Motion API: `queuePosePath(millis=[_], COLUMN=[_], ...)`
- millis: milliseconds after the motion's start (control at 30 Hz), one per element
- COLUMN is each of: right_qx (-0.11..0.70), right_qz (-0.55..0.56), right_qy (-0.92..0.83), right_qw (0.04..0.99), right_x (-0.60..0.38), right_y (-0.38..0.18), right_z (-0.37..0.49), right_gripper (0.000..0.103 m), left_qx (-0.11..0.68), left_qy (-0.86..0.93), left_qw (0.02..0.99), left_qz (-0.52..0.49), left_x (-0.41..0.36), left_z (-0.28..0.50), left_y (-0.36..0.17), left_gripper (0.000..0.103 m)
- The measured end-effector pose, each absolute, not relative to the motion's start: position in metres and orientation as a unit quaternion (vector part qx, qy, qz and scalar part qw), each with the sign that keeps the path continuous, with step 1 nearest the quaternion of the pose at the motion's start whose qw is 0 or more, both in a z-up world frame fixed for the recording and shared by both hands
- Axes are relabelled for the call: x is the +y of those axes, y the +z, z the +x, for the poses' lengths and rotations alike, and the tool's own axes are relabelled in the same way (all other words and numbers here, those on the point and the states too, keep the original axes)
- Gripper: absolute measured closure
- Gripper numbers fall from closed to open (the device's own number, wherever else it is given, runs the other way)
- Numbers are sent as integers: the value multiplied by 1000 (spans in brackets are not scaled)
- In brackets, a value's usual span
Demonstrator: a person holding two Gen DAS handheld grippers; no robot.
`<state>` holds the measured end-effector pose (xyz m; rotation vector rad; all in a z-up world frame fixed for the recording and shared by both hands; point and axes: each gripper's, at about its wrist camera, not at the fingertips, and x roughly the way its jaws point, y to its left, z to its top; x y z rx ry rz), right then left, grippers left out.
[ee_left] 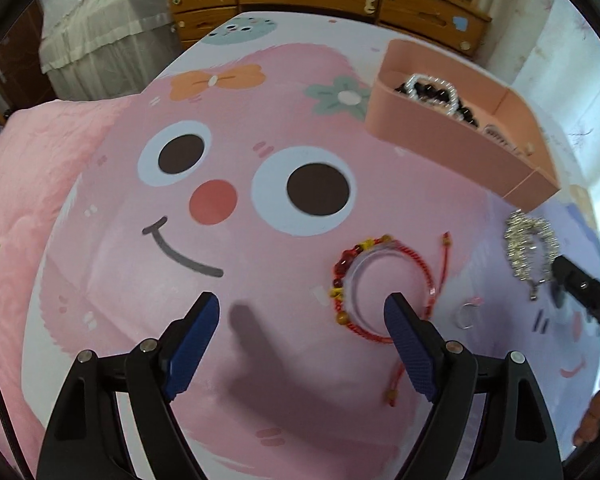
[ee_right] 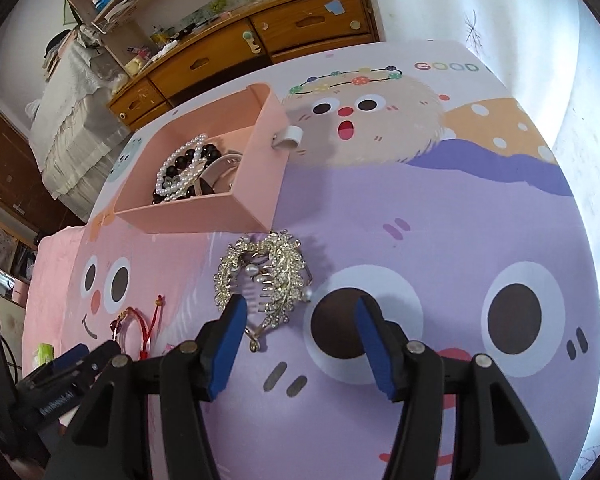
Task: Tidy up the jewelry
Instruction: 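Grasp the red string bracelet with the left gripper while the right grasps the comb, then drop the red bracelet into the pink box while the right gripper releases the comb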
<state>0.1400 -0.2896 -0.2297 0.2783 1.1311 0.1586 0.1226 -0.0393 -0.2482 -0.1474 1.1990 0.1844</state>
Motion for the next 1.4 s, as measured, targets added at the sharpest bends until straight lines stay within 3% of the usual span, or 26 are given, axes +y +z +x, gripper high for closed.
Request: queuePosePath(millis=[267,333,533,633,700,1233,1300,1400], right_qx=[526,526,523,522,519,490,485,478], right_qz=[57,43,26,23,26,24,23,39], right_qy=[68,65,66,66,67,83,93,117], right_qw=[846,847,849,850,852,868,869,870], right_x=[-269,-265,-261,-259,-260,-259,-259,-259], right_y=[-230,-232,-234,-235,-235,-213,-207,-196], right_z=[142,144,146,146,146,136,134,131], right_gripper=[50,59,72,73,74,78,88,94], left_qx=[553,549,537,529,526,511,506,491], left_qy=[88,82,63,44,39,14,7,-7], left_qw=[827,830,839,847,849,854,857,867], left_qz=[-55,-50,-52,-37,-35,-94,-94,-88], left_x=[-45,-48,-56,-64,-67,-44,-44,-45], left_z=[118,118,119,119,120,112,111,110], left_y=[-252,-250,-246,-244,-244,-235,-230,-219], left_gripper=[24,29,54,73,93,94,94,94])
